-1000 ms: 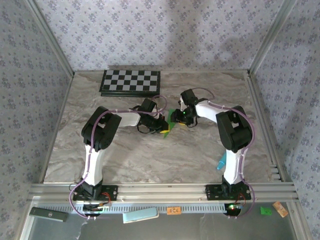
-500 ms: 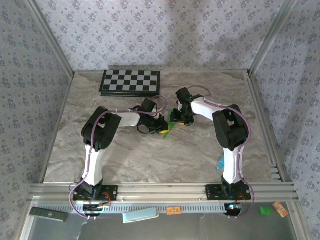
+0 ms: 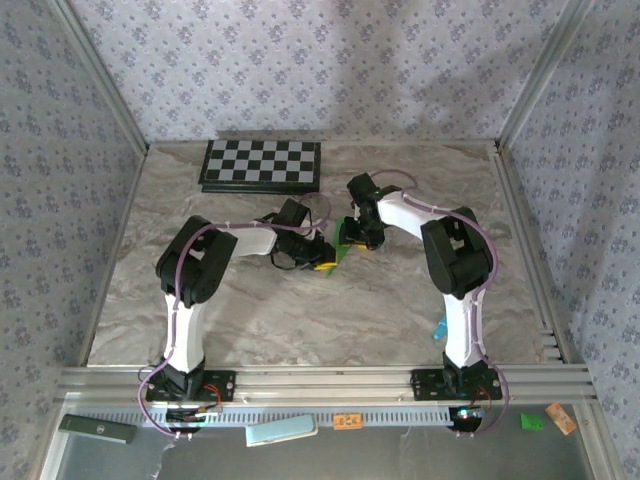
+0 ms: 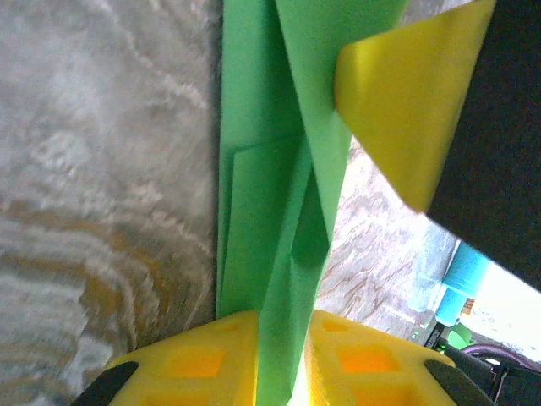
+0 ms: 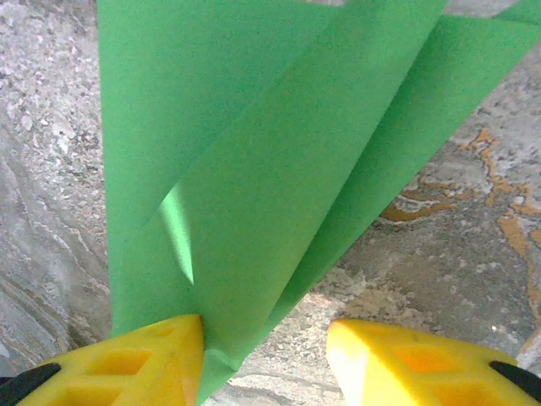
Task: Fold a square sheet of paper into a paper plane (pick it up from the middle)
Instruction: Fold the wing for the fifth time at the center of the table.
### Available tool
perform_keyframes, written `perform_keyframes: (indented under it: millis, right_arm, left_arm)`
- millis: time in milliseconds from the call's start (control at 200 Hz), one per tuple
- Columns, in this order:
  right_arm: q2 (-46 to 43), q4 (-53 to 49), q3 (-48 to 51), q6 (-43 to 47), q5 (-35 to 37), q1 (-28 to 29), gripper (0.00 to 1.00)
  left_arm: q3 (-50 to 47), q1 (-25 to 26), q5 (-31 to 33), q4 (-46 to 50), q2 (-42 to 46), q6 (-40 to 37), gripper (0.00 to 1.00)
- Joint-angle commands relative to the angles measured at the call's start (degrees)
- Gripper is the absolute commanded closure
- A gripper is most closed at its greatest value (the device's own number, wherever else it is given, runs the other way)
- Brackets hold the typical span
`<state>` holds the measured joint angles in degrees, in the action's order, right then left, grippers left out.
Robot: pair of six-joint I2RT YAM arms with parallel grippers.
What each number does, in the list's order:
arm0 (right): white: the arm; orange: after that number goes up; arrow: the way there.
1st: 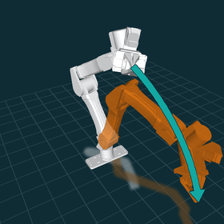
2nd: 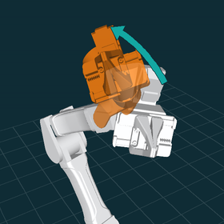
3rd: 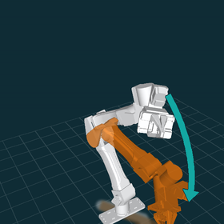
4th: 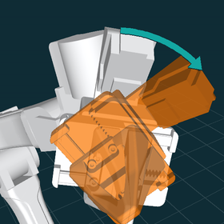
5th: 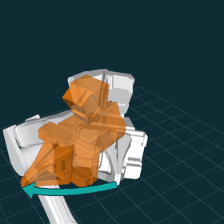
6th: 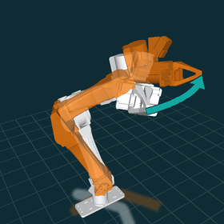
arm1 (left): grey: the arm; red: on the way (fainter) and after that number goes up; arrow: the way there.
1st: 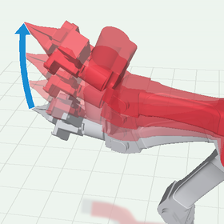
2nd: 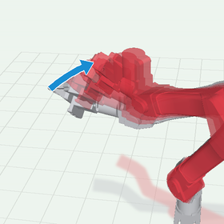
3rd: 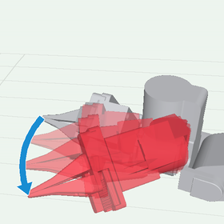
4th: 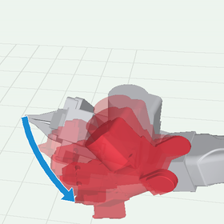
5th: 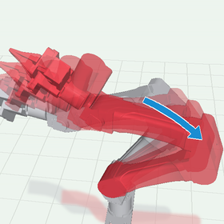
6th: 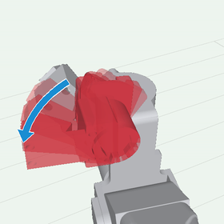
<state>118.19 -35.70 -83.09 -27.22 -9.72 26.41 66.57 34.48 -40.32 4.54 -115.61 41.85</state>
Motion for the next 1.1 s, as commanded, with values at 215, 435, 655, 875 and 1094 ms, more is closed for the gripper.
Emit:
perform_keyframes:
  millis: [215,435,655,875,1094]
  right_arm:
    - [6.6,-1.2,2.1,-0.9,5.3,-0.6,0.51]
    - [6.6,-1.4,2.0,-1.2,4.7,-0.9,0.51]
    - [7.3,-2.6,1.4,-1.3,4.3,-1.1,0.49]
    - [8.4,-4.4,-0.1,-1.5,4.4,-1.0,0.48]
    - [8.8,-5.2,-0.7,-1.5,4.7,-1.1,0.47]
  left_arm:
    - [-1.7,-0.5,3.9,2.6,8.3,-1.0,0.76]
    - [-4.1,0.2,2.0,-6.3,9.3,3.4,0.83]
    - [-2.2,2.1,2.1,-3.6,7.7,0.9,0.87]
    - [-1.9,2.5,2.2,-4.2,6.4,0.6,0.88]
    - [-1.9,2.6,5.2,-4.1,6.3,-0.3,0.87]
